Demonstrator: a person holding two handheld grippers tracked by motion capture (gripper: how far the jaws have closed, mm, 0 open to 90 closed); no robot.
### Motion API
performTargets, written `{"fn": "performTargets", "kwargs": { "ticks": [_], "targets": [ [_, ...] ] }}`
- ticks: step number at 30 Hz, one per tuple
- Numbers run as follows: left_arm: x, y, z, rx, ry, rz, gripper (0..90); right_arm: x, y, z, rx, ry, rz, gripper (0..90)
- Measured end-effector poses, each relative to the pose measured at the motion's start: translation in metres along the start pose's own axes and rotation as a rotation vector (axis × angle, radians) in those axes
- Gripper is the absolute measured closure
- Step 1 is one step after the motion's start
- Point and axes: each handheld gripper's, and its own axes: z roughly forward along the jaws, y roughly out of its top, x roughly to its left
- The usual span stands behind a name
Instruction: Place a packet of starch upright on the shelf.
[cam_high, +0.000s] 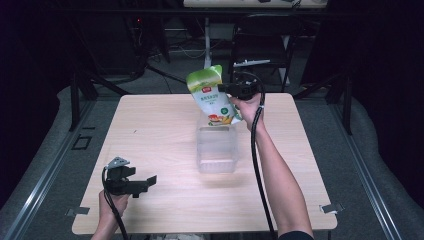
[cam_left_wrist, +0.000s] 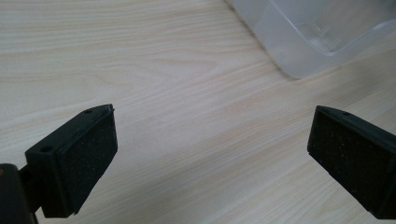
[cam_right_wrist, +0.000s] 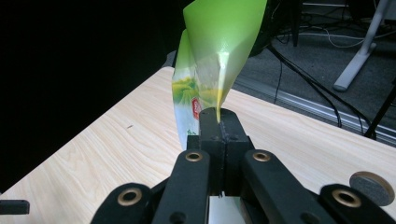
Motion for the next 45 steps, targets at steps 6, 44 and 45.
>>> {"fn": "performTargets", "kwargs": {
  "ticks": [6, 44, 45],
  "targets": [
    [0.0, 0.0, 0.0, 0.0, -0.002, -0.003, 1.8, -0.004, -0.006, 0.012, 0.012, -0.003, 0.013, 90.0],
    [-0.002, -0.002, -0.001, -0.012, -0.014, 0.008, 1.7, -0.008, -0.042, 0.06, 0.053, -0.076, -0.08, 90.0],
    [-0.002, -0.002, -0.002, -0.013, -0.014, 0.007, 1.8, -0.009, -0.043, 0.06, 0.049, -0.075, -0.073, 90.0]
  ]
}}
